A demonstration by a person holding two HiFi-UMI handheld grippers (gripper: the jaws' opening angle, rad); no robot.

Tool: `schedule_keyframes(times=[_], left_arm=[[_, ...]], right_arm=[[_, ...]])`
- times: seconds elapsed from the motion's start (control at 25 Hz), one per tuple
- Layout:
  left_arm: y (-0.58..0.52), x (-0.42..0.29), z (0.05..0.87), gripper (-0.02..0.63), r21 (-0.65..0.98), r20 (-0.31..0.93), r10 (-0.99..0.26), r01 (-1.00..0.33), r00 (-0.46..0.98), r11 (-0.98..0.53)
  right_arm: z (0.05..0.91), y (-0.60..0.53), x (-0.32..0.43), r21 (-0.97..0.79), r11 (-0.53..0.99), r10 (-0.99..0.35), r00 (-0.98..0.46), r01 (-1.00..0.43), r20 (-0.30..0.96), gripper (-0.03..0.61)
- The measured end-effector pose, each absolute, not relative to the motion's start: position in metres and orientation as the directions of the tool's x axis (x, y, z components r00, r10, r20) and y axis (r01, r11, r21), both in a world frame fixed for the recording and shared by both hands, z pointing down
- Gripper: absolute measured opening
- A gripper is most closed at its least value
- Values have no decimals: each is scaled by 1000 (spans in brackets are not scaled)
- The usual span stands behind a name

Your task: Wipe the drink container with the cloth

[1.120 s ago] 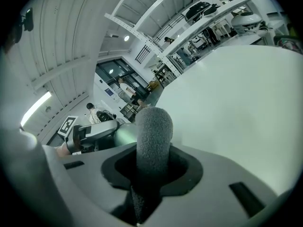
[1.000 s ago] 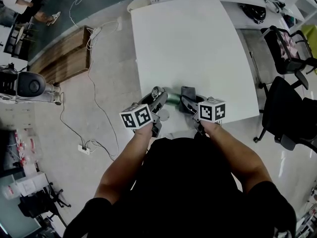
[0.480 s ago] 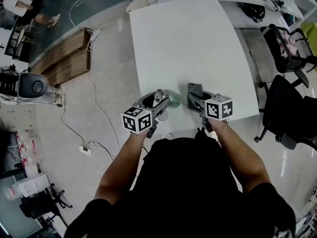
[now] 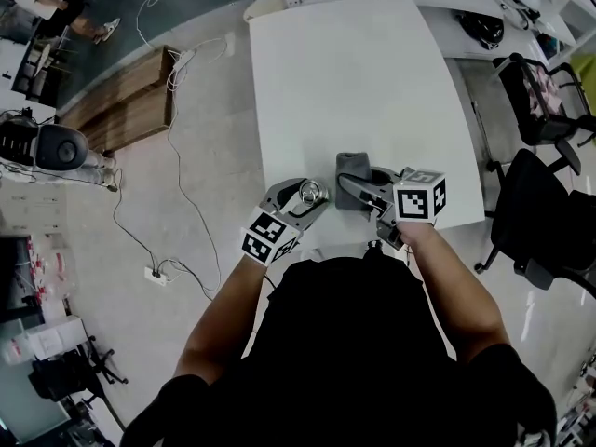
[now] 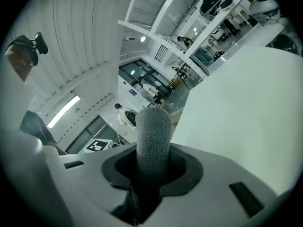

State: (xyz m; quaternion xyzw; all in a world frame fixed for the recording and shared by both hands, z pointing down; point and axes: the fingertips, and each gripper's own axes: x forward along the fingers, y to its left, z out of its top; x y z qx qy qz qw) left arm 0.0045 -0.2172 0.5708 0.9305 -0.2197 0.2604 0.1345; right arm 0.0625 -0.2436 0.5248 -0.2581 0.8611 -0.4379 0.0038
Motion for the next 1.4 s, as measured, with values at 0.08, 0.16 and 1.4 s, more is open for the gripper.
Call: schedule_keyframes(times=[0.08,0.16,1.4], left_arm=[[-213,8,571,268,99,553,-339,-464,761,-880],[-209,10,571,268,66,557,-340,-449,758,-891],[-176,7,569,268,-150,579,-345,-319,739,-936]], right_arm=[[519,-239,49,-735,536,-392,-894,-415,218,107],[515,-233,37,-708,585,-340,-912,-396,229,107],[570,-232,22,-731,577,-145,-927,-364,347,107]])
